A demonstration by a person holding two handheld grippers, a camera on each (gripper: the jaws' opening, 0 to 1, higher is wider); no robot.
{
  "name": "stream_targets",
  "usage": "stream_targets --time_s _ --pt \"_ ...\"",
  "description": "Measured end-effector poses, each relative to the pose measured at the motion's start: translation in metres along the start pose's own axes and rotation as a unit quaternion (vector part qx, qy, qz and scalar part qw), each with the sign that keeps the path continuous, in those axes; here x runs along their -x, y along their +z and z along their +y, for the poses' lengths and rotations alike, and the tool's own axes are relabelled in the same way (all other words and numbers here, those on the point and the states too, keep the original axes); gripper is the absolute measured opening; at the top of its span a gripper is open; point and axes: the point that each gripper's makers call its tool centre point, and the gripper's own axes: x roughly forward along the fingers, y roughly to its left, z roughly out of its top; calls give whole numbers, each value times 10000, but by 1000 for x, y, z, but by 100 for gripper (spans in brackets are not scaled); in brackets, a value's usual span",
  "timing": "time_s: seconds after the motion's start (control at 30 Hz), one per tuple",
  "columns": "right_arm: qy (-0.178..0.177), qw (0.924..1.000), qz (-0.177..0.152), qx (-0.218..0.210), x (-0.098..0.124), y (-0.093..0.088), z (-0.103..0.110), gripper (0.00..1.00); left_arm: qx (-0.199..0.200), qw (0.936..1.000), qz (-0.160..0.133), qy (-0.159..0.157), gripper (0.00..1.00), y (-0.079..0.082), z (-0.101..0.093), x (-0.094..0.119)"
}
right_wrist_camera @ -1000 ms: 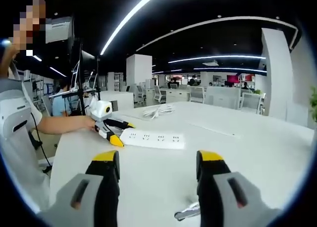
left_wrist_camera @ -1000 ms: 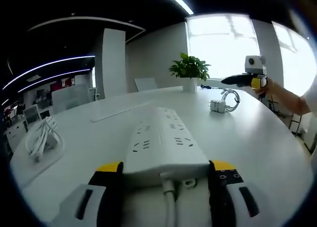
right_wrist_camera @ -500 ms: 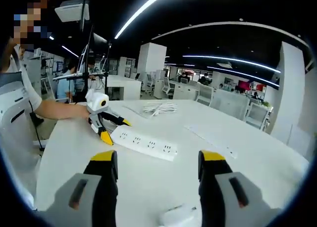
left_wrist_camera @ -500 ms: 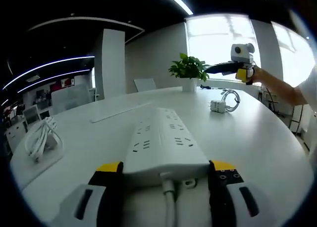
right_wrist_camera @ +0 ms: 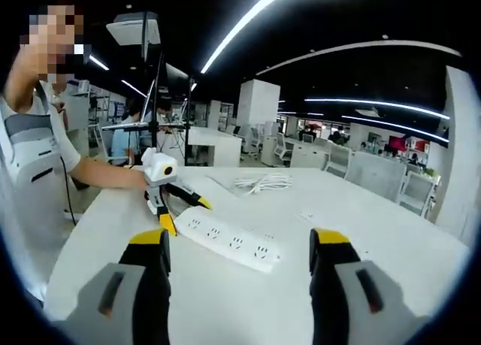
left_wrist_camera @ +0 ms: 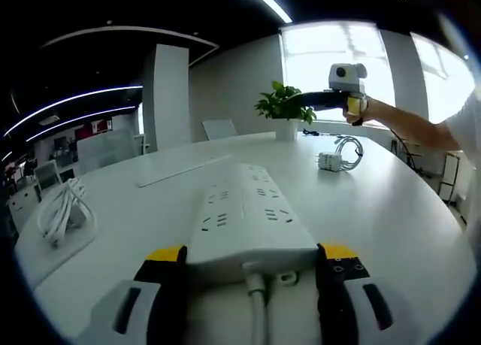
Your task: Straighten the power strip on the desk, plug the charger into it
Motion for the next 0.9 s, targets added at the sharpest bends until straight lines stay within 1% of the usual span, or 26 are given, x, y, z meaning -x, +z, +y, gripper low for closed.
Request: stream_targets --time_s 0.07,0.2,0.27,0.3,0.37,0.43,0.57,0.77,0.9 --pt "19 10000 -8 30 -3 -1 -3 75 0 10000 -3 4 71 0 0 0" --pt "222 9997 38 97 -11 -4 -4 74 -1 10000 -13 1 71 0 0 0" --pt "615 9980 169 23 -16 -10 6 71 8 10000 -17 -8 71 0 0 0" --pt "752 9969 195 79 -19 -12 9 70 11 10000 -19 -10 71 0 0 0" --pt "902 9954 251 200 -27 -17 10 70 14 10000 -24 -11 71 0 0 0" --pt "1011 9946 188 133 -36 -19 10 71 13 10000 -30 -7 71 0 0 0" --pt "1110 9934 220 168 -50 -22 5 72 23 10000 -32 -4 71 0 0 0" --pt "1273 9904 329 437 -66 -29 -3 72 30 10000 -33 1 71 0 -1 0" --pt "1306 9899 365 412 -75 -37 -11 72 34 10000 -31 0 71 0 -1 0"
